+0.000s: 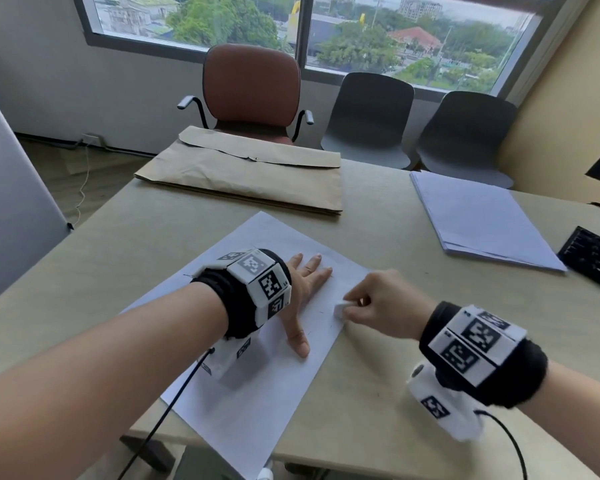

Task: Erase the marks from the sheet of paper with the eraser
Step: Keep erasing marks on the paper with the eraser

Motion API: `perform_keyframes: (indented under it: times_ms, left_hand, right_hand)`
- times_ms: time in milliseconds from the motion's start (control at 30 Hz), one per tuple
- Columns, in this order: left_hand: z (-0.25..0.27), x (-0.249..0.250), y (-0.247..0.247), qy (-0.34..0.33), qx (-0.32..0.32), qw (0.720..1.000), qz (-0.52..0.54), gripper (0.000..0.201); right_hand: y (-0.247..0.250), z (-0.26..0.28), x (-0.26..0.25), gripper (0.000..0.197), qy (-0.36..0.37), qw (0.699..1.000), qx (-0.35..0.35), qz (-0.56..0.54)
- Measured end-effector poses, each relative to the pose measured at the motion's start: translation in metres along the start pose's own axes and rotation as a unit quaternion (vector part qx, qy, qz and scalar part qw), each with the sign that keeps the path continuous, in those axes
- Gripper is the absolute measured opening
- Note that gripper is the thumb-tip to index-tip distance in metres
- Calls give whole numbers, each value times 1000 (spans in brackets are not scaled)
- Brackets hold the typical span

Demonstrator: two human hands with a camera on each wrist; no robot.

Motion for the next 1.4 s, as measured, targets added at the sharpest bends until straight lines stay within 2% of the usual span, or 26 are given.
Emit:
perform_keyframes:
  times_ms: [100,167,233,367,433,533,700,767,833,900,1000,1067,1200,1300,1400]
  left_hand:
    - [0,0,-1,2,1,1000,-3,134]
    - [-1,0,-1,2,0,1000,-5,135]
    - [0,0,-1,2,-2,1000,-6,135]
    - [1,2,0,0,0,1000,-6,134]
    - [1,1,-1,1,0,1000,-9,134]
    - [1,1,-1,-2,0,1000,-9,134]
    - [2,2,0,-3,2,1000,-7,133]
    - [2,2,-1,-4,4,1000,-10,133]
    - [2,1,-1,-6,4,1000,-14,134]
    - [1,0,-1,-7,5,1000,-11,134]
    - [1,1,-1,-9,11,1000,-6,134]
    - [1,0,-1,-9,12,1000,-6,134]
    - [0,0,-2,-11,8,1000,-8,134]
    - [1,0,-2,-11,12,1000,-7,133]
    - [1,1,-2,-12,13,1000,-8,133]
  right_hand:
    - [-7,10,-6,31,28,1000,7,11]
    - [-15,24,-12,36,52,998,-29,18]
    - [-12,20,-8,42,37,998,-42,23]
    - [0,1,4,33,-13,1000,13,-6]
    - [-6,9,0,28,-1,1000,20,10]
    - [-14,25,-7,37,39,999,-11,25]
    - [1,5,6,35,-19,1000,22,-2]
    - [-6,12,0,34,0,1000,22,5]
    - [-16,24,-8,33,29,999,-6,13]
    - [-15,22,-7,42,25,999,-17,16]
    - [6,-1,11,44,-43,998,49,11]
    - [12,-6,14,44,-49,996,77,-10]
    - [-11,5,-5,46,22,1000,-11,0]
    - [-6,-5,3,47,-22,1000,-11,-11]
    - [0,-6,4,48,-49,998,31,-9]
Point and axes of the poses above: each hand's wrist, its own z-axis away from the middle knuckle, its own y-axis out of the back of the hand, x = y × z, the point moved 4 cm from there along -z, towards the middle knuckle, and after that the axes turned 13 degrees about -y, right-handed, at the moved point
